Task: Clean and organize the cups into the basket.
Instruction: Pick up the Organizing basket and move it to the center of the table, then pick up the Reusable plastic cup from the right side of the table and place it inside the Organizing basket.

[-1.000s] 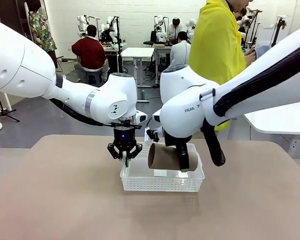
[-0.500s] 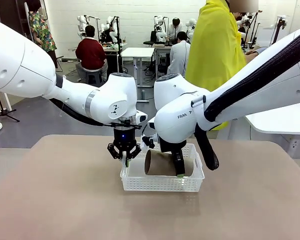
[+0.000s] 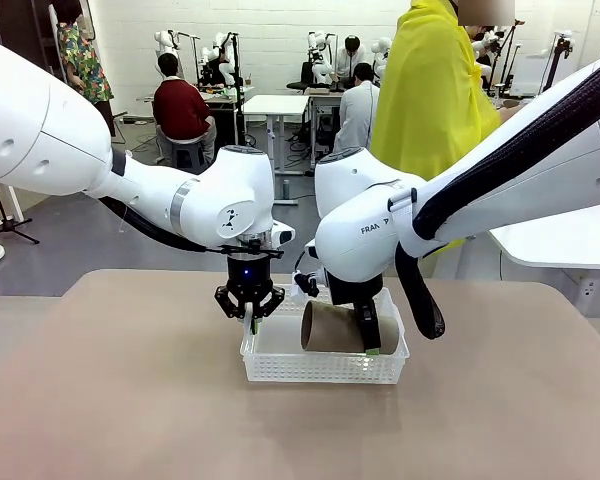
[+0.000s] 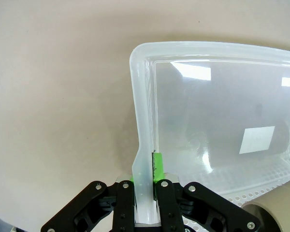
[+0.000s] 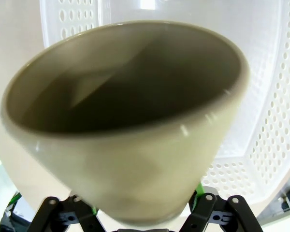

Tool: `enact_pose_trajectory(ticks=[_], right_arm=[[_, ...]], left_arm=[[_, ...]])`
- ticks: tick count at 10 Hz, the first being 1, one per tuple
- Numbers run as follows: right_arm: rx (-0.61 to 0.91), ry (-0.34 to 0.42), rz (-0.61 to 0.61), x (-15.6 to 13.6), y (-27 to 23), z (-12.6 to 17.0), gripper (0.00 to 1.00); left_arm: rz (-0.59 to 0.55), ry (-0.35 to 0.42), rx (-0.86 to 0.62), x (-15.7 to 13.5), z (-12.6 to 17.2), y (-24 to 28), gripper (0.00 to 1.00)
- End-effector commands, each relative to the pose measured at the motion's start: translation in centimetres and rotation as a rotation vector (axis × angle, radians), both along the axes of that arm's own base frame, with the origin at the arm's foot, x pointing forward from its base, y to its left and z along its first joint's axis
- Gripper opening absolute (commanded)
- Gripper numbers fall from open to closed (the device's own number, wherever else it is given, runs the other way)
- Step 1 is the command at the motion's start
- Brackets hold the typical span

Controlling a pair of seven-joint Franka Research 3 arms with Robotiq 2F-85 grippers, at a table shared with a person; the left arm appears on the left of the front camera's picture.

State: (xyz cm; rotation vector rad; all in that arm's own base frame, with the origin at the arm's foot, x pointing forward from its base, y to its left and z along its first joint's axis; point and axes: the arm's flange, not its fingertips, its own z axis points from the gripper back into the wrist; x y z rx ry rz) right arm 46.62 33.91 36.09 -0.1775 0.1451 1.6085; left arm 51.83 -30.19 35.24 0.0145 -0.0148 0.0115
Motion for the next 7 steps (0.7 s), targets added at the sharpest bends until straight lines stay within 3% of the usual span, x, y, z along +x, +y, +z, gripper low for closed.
enact_pose_trajectory(ticks=[1, 2, 7], right_arm=[[0.000, 0.008, -0.015, 0.40, -0.56, 0.10, 0.95], [0.006, 0.015, -0.016, 0.52, -0.70, 0.03, 1.00], [0.026, 0.031, -0.016, 0.68, -0.87, 0.06, 1.00]], left_arm=[[-0.003, 0.005, 0.006, -0.10, -0.27, -0.03, 0.00], [-0.003, 0.005, 0.006, -0.10, -0.27, -0.03, 0.00], [-0.003, 0.005, 0.006, -0.10, -0.27, -0.03, 0.00]])
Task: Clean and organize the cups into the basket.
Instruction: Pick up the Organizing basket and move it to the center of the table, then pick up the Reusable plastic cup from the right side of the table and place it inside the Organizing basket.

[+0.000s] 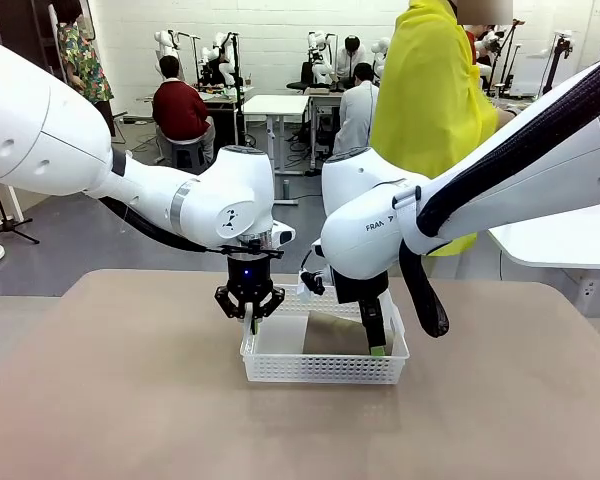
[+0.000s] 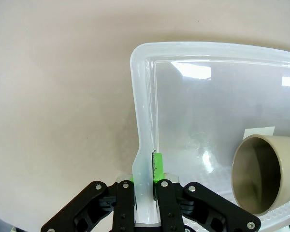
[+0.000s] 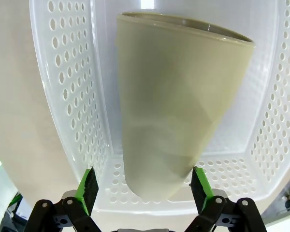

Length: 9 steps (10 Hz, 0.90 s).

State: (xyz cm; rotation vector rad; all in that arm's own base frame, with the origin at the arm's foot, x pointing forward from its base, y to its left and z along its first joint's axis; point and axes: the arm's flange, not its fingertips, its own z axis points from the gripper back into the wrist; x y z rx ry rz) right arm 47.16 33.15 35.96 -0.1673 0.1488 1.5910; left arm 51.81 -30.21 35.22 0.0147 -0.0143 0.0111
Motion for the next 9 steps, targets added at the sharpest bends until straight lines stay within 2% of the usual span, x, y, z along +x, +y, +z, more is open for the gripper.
enact_pose_trajectory(ticks=[1, 2, 3, 6, 8, 9], right_arm=[[0.038, 0.022, 0.003, 0.0, -0.3, 0.5, 1.00], [0.087, 0.018, 0.021, -0.3, -0.8, 1.5, 1.00], [0.190, -0.015, 0.030, -1.1, -2.4, 3.8, 1.00], [0.520, -0.087, -0.006, -4.4, -12.1, 10.7, 1.00], [0.719, -0.115, -0.065, -6.3, -19.9, 12.0, 1.00], [0.803, -0.106, -0.094, -6.8, -23.4, 11.9, 1.00]], left_arm=[[-0.003, 0.004, 0.006, -0.1, -0.2, 0.0, 0.00], [-0.003, 0.004, 0.006, -0.1, -0.2, 0.0, 0.00], [-0.003, 0.004, 0.006, -0.1, -0.2, 0.0, 0.00], [-0.003, 0.004, 0.006, -0.1, -0.2, 0.0, 0.00], [-0.003, 0.004, 0.006, -0.1, -0.2, 0.0, 0.00], [-0.003, 0.004, 0.006, -0.1, -0.2, 0.0, 0.00]])
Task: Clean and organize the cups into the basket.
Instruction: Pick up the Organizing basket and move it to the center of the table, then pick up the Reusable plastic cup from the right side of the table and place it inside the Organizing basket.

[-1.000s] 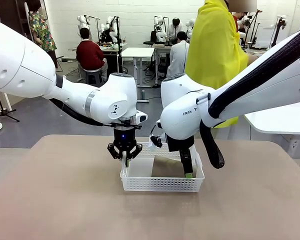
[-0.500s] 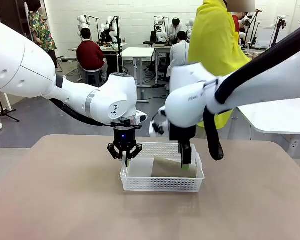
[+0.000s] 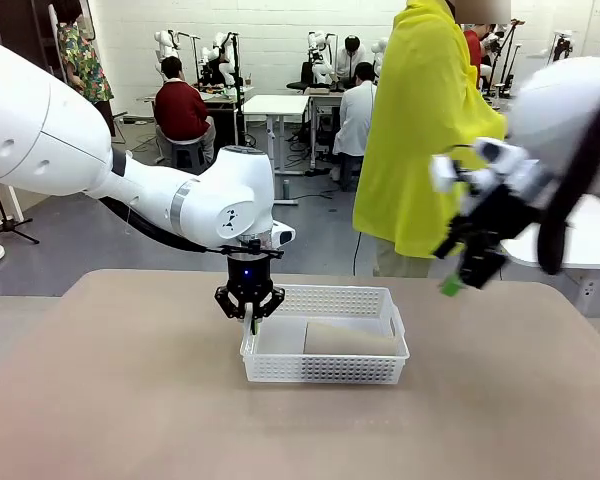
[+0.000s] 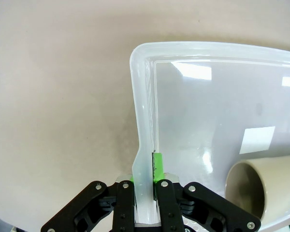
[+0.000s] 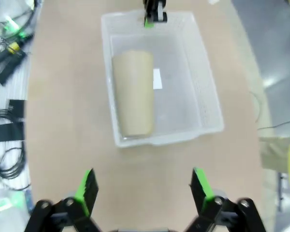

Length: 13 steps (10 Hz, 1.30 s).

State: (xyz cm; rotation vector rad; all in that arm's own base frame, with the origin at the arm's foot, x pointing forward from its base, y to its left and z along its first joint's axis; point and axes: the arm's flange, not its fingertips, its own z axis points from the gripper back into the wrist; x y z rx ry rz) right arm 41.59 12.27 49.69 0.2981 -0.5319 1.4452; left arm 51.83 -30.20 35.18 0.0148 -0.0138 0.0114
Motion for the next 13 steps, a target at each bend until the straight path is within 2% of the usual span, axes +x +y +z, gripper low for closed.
enact_pose_trajectory(ticks=[1, 2, 3, 4, 9, 10, 12, 13], right_arm=[[0.144, 0.035, -0.014, -1.5, -5.7, -2.3, 1.00], [0.150, 0.047, -0.045, -1.3, -7.3, -2.9, 1.00], [0.093, 0.052, -0.081, -1.0, -7.1, -3.5, 1.00], [0.131, 0.028, -0.042, -1.8, -7.3, -1.8, 1.00], [0.121, 0.026, -0.044, -1.9, -7.5, -1.9, 1.00], [0.267, 0.043, 0.041, -0.1, -11.5, -1.2, 1.00], [0.452, -0.008, 0.047, 2.6, -18.4, -1.4, 1.00], [0.551, 0.018, 0.050, 3.2, -21.1, -1.7, 1.00]], left_arm=[[-0.003, 0.004, 0.005, -0.1, -0.2, 0.0, 0.00], [-0.003, 0.004, 0.005, -0.1, -0.2, 0.0, 0.00], [-0.003, 0.004, 0.005, -0.1, -0.2, 0.0, 0.00], [-0.003, 0.004, 0.005, -0.1, -0.2, 0.0, 0.00], [-0.003, 0.004, 0.005, -0.1, -0.2, 0.0, 0.00], [-0.003, 0.004, 0.005, -0.1, -0.2, 0.0, 0.00], [-0.003, 0.004, 0.005, -0.1, -0.2, 0.0, 0.00], [-0.003, 0.004, 0.005, -0.1, -0.2, 0.0, 0.00]])
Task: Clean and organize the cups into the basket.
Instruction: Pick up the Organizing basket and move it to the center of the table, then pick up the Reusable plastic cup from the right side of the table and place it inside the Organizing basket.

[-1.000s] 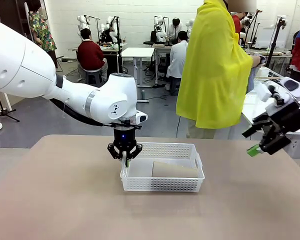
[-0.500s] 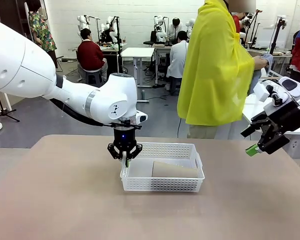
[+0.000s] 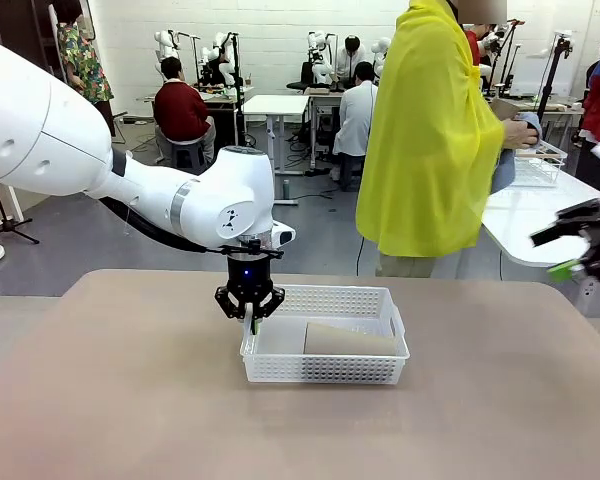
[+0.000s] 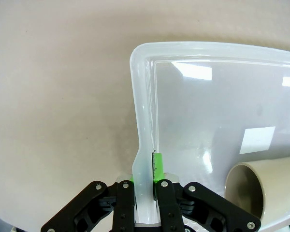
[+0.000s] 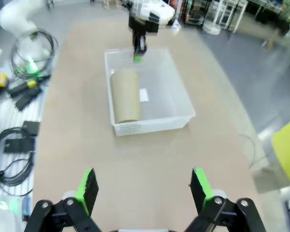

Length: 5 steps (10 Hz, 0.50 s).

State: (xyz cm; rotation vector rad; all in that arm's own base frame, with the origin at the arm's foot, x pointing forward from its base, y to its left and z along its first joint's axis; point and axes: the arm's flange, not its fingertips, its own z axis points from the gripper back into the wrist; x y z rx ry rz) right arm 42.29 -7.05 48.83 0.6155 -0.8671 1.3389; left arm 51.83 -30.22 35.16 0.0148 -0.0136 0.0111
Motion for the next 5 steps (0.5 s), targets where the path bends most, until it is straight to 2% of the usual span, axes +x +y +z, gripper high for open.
enact_pose_trajectory(ticks=[1, 3, 5], right_arm=[[0.182, 0.028, 0.001, 2.7, -4.6, -1.3, 1.00], [0.289, 0.009, -0.033, 2.6, -9.7, -2.1, 1.00], [0.384, 0.082, 0.075, 1.7, -14.0, -3.2, 1.00]], left_arm=[[-0.003, 0.003, 0.005, -0.1, -0.2, 0.0, 0.00], [-0.003, 0.003, 0.005, -0.1, -0.2, 0.0, 0.00], [-0.003, 0.003, 0.005, -0.1, -0.2, 0.0, 0.00]])
